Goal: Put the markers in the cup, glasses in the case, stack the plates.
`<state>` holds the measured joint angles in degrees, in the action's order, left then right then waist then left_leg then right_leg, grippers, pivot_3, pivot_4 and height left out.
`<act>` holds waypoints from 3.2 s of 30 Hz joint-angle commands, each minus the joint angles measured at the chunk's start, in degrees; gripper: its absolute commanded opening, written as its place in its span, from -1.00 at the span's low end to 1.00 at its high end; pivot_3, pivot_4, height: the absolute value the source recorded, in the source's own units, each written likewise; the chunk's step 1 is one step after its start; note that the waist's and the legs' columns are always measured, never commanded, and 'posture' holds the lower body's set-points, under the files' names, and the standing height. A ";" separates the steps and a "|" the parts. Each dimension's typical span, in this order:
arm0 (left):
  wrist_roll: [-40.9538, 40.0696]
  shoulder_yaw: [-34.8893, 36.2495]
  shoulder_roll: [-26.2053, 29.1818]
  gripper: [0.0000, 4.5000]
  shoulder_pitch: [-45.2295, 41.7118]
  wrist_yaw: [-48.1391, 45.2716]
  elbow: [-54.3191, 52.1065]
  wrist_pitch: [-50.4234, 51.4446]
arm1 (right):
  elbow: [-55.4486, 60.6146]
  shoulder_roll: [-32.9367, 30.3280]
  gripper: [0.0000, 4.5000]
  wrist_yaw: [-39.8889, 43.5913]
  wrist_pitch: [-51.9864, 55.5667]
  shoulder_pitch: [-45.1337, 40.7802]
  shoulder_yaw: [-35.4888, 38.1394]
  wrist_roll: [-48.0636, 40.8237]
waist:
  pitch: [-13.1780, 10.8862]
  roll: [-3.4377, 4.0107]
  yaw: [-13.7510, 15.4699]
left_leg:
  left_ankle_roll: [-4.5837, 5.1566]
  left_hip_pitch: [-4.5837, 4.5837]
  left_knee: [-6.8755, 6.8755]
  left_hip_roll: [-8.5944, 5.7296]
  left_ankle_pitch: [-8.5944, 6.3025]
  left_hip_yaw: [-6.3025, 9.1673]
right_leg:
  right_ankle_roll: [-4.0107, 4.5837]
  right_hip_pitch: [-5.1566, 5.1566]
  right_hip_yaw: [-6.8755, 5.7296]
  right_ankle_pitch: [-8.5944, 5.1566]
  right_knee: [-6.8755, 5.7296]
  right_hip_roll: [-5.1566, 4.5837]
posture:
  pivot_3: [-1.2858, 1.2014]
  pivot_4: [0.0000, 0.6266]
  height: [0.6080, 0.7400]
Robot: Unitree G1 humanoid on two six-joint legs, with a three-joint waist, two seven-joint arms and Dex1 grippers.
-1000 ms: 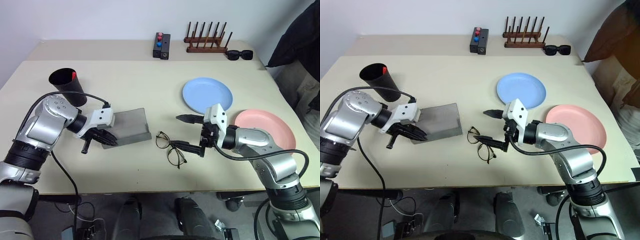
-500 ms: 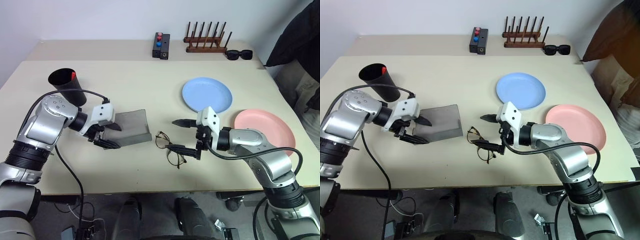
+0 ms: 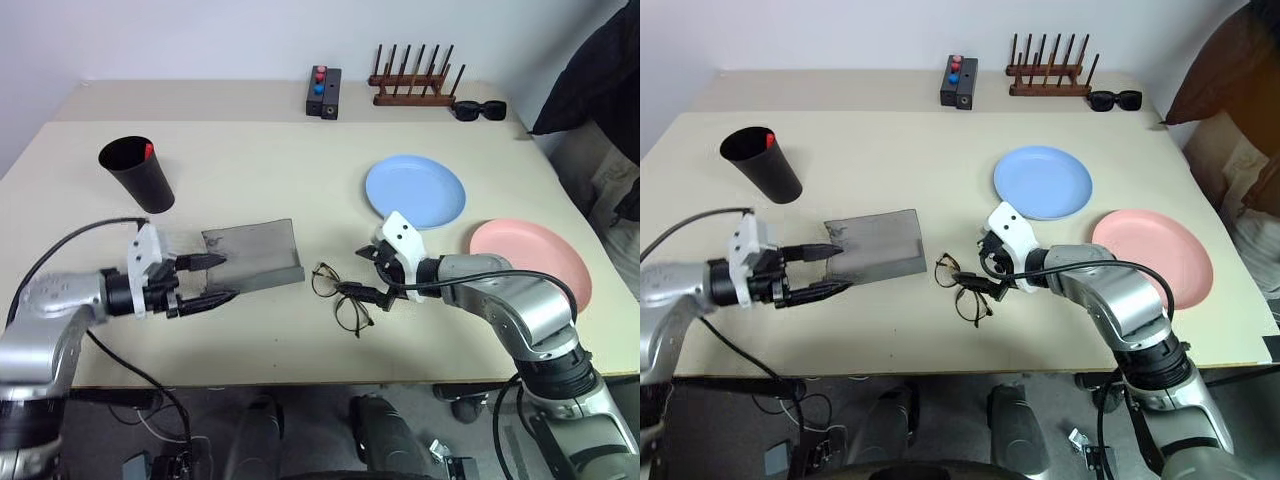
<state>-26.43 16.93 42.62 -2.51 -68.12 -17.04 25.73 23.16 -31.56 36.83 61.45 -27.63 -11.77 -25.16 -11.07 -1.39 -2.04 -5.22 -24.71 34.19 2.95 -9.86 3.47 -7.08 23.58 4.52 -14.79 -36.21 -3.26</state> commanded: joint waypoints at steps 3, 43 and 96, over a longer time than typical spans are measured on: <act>-4.76 3.68 -1.86 0.49 6.83 3.41 -8.97 -1.66 | 3.35 0.47 1.00 -1.84 4.62 -1.08 -0.13 -1.36 | 0.00 0.00 -0.02 | 0.00 0.01 0.00 0.00 0.00 -0.04 | 0.05 0.00 0.00 0.03 0.06 -0.04 | 0.03 -0.52 1.00; -5.46 10.89 -4.35 0.53 15.38 12.20 0.27 -13.82 | 0.00 1.04 -0.99 5.21 -9.69 -19.14 -7.25 1.57 | -0.01 0.05 -1.31 | 0.03 -0.02 -0.22 0.02 -0.04 -0.17 | 0.15 0.25 0.02 0.00 0.11 -0.05 | 0.03 -0.52 1.00; -9.73 6.09 -0.59 -0.99 -7.05 34.90 6.54 10.53 | -17.46 13.25 -0.13 16.94 -36.11 -16.36 -11.02 22.49 | 0.02 -0.01 -0.77 | -0.02 -0.35 -0.18 0.02 0.00 -0.08 | 0.11 0.60 -0.01 0.02 -0.15 0.05 | 0.03 -0.52 1.00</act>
<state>-37.98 24.58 40.56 -6.68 -36.07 -12.16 33.79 1.31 -17.70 53.39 25.39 -44.45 -24.38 -1.41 -11.05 -1.40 -2.82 -5.26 -25.06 34.03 2.97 -9.85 3.41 -6.98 24.19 4.50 -14.78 -36.40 -3.21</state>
